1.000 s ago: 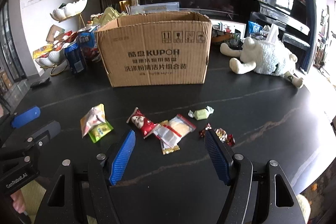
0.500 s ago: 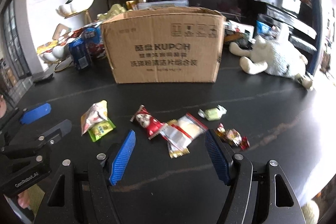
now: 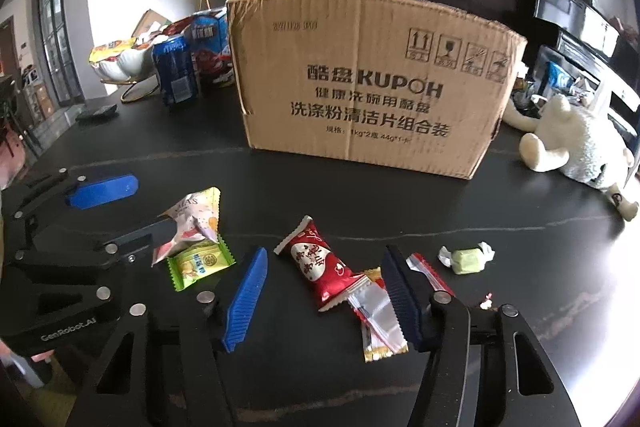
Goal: Organize snacks
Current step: 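Grasp the Denmark cheese ball packet with the left tool while the right tool grasps a red candy bar, then carry both packets over the cardboard box and open both tools to drop them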
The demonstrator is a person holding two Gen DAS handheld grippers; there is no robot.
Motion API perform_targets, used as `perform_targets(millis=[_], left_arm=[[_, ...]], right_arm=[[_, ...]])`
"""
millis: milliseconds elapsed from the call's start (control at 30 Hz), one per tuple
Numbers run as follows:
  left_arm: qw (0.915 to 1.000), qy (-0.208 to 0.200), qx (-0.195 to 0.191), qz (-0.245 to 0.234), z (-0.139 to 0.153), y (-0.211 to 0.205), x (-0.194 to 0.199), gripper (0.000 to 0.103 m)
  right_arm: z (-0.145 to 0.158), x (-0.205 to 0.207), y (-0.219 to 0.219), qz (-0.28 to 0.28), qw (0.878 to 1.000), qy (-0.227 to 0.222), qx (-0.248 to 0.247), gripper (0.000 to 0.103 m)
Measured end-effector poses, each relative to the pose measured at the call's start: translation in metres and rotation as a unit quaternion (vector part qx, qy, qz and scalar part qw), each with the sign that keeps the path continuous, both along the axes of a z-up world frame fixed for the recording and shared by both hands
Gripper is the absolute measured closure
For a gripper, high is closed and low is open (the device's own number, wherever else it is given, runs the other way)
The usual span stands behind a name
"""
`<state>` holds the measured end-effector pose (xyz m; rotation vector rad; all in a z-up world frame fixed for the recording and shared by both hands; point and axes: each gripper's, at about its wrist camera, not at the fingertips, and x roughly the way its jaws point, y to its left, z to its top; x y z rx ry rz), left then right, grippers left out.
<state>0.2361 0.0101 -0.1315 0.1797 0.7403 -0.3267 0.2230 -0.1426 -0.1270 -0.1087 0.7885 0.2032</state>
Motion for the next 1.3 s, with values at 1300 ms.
perform_targets(millis=[1300], left_arm=[[0.9994, 0.0, -0.025, 0.026, 0.058, -0.014, -0.001, 0.072]], right_arm=[[0.043, -0.011, -0.009, -0.006, 0.998, -0.05, 0.023, 0.08]])
